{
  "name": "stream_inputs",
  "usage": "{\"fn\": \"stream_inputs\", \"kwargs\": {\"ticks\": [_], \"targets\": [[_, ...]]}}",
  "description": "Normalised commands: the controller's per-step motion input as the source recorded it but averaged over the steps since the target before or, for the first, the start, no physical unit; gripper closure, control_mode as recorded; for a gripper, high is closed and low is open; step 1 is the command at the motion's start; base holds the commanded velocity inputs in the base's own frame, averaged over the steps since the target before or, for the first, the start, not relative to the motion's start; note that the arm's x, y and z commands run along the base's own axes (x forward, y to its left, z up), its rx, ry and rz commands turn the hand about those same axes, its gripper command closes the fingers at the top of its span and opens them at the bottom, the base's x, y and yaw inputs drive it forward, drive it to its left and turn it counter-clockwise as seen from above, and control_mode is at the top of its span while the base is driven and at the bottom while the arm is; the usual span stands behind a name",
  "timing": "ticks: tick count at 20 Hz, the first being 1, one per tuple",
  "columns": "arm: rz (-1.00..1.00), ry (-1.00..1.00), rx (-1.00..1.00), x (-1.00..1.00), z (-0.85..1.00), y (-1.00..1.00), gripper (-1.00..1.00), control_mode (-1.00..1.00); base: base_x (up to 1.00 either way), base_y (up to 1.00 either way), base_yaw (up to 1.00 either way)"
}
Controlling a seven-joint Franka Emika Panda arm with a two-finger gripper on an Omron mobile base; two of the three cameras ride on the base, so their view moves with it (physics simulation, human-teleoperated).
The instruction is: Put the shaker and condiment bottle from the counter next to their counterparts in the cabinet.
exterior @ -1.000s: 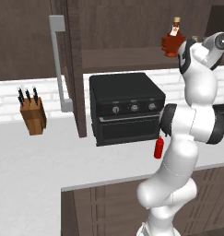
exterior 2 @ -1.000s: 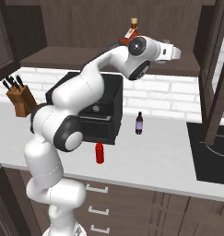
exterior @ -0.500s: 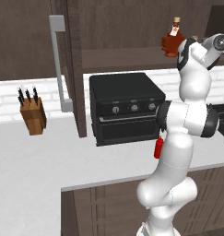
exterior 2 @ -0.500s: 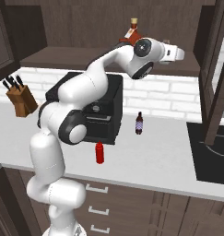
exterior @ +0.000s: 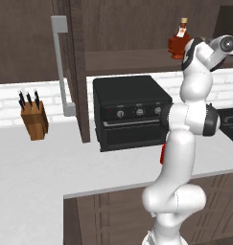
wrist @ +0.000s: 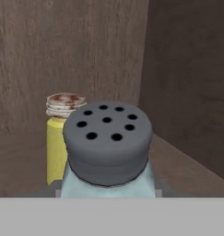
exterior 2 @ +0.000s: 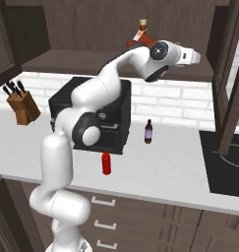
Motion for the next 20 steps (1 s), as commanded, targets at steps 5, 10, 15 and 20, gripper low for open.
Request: {"fn": "stream_inputs", "kwargs": {"ticks": [5,10,15,20], "targets": [[0.05,0.00,0.04,0.21,-0.03,-0.21,1.00,-1.00,0.00,0.00,0.00],[0.04,0.00,0.00,0.10,-0.12,-0.13,1.00,-1.00,0.00,0.00,0.00],[0.02,0.00,0.00,0.06,-0.19,-0.08,-1.00,-1.00,0.00,0.00,0.00],[0.02,0.00,0.00,0.00,-0.15,-0.16,-1.00,-1.00,0.00,0.00,0.00]]}}
